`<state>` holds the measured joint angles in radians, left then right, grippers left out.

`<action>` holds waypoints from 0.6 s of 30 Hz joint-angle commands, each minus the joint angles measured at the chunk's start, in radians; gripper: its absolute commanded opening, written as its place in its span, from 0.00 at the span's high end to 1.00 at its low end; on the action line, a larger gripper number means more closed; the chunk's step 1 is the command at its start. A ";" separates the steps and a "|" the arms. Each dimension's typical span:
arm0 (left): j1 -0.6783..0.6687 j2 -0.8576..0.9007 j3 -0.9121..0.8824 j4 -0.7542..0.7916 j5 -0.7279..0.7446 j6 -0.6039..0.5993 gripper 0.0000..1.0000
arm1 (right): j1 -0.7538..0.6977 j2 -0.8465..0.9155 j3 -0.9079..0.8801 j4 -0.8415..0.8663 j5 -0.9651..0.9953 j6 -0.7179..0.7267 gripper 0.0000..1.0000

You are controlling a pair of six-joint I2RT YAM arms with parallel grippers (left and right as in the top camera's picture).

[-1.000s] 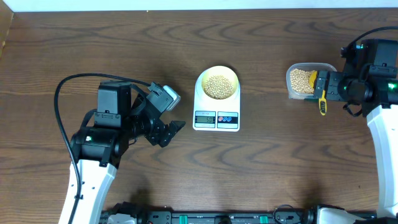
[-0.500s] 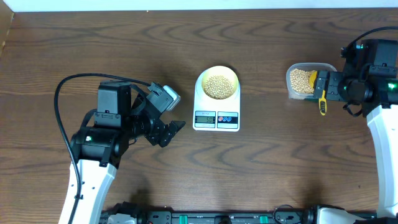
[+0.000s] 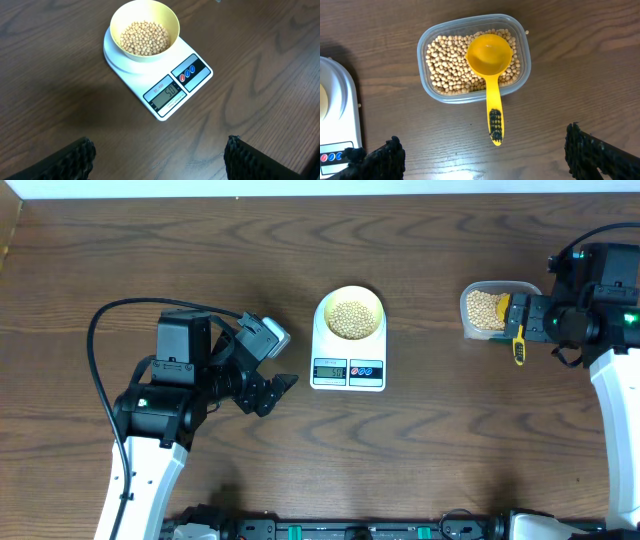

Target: Scoop item into bowl and weigh 50g on scale

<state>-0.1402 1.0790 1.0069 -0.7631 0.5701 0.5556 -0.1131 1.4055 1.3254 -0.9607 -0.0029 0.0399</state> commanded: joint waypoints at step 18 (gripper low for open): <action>0.004 -0.050 -0.122 -0.003 0.001 0.013 0.16 | 0.007 -0.007 0.002 -0.001 0.012 -0.015 0.01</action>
<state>-0.1398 1.0641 0.9352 -0.7597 0.5701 0.5556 -0.1131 1.4055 1.3254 -0.9607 -0.0029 0.0399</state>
